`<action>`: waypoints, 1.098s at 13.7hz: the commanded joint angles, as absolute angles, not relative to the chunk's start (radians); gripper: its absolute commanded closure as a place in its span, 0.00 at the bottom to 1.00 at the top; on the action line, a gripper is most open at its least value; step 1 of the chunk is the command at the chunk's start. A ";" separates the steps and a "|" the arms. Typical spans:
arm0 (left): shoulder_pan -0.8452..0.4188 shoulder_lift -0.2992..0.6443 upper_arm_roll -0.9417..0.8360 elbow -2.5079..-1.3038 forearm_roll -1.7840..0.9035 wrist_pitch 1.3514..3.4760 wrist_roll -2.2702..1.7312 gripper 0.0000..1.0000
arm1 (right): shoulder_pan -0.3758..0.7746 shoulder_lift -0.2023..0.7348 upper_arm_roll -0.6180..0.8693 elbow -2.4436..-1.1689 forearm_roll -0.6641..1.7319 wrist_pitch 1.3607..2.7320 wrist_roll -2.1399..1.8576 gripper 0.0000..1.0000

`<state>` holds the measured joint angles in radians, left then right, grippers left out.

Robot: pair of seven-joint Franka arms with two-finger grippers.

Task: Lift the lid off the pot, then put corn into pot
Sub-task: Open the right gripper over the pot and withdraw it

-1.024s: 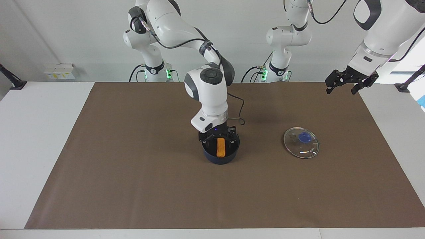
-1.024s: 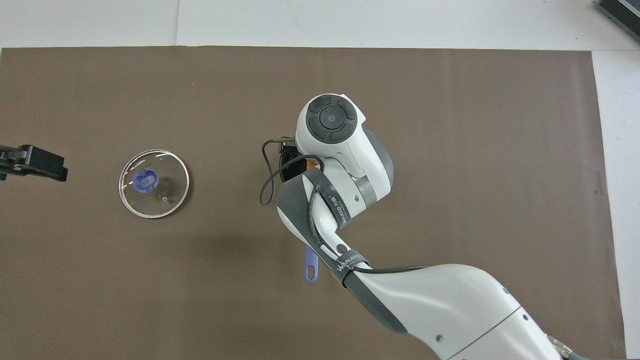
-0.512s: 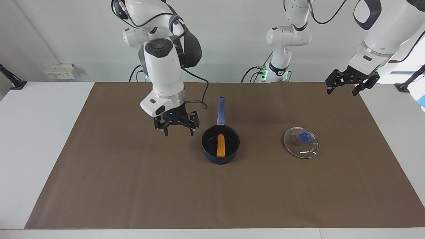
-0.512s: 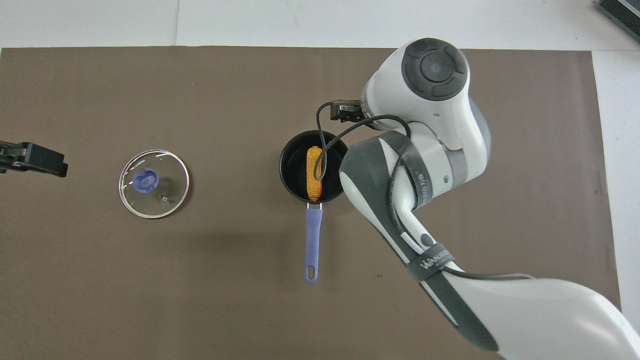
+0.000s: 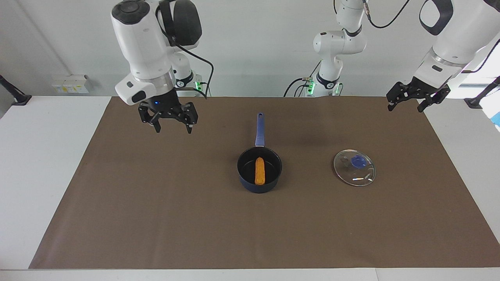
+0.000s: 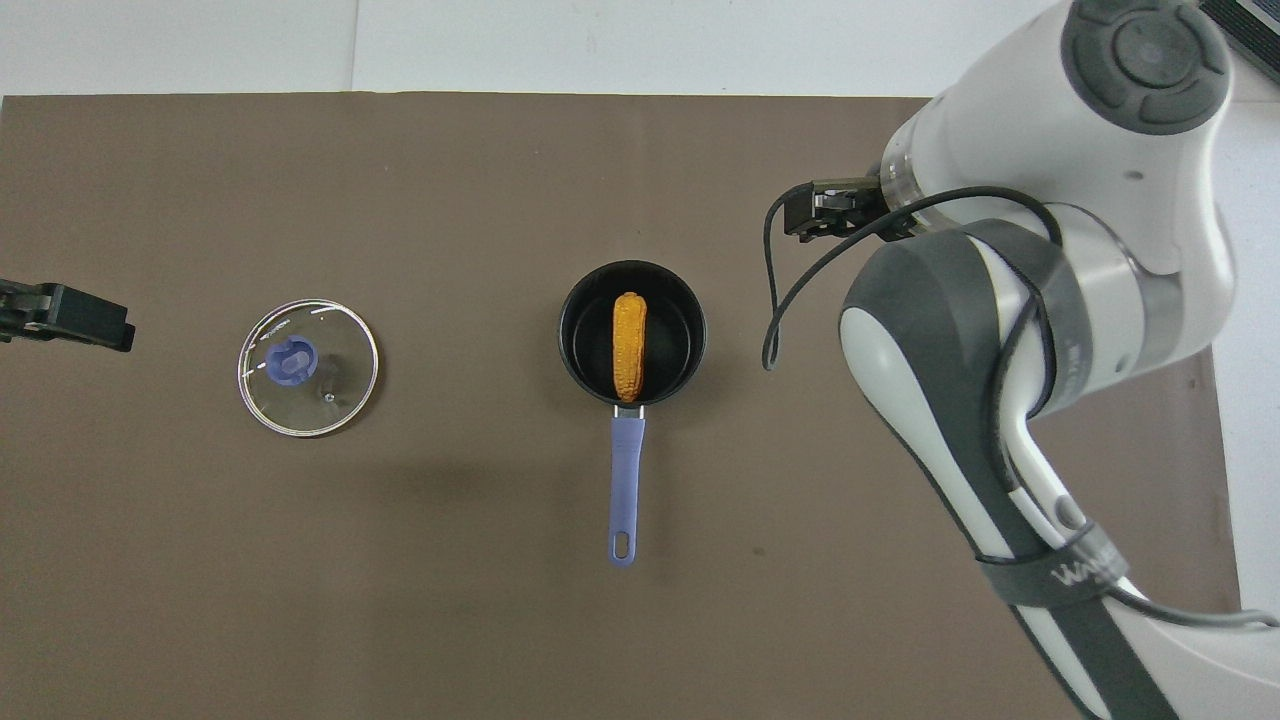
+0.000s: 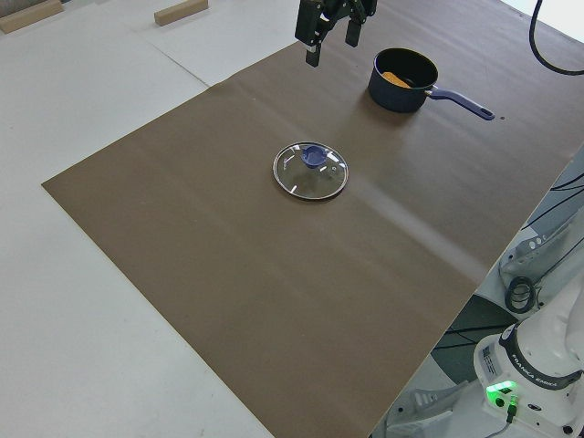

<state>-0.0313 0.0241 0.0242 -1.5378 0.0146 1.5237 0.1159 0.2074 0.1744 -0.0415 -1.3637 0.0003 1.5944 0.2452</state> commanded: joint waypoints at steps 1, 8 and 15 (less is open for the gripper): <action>-0.029 0.014 0.025 -1.539 0.021 1.525 0.120 0.00 | 0.149 0.094 -0.032 -1.404 -0.009 1.531 0.206 0.00; -0.029 0.014 0.025 -1.539 0.020 1.525 0.120 0.00 | 0.074 -0.021 -0.040 -1.420 -0.005 1.425 0.204 0.00; -0.029 0.014 0.025 -1.539 0.020 1.525 0.120 0.00 | 0.026 -0.048 -0.043 -1.479 0.014 1.480 0.089 0.00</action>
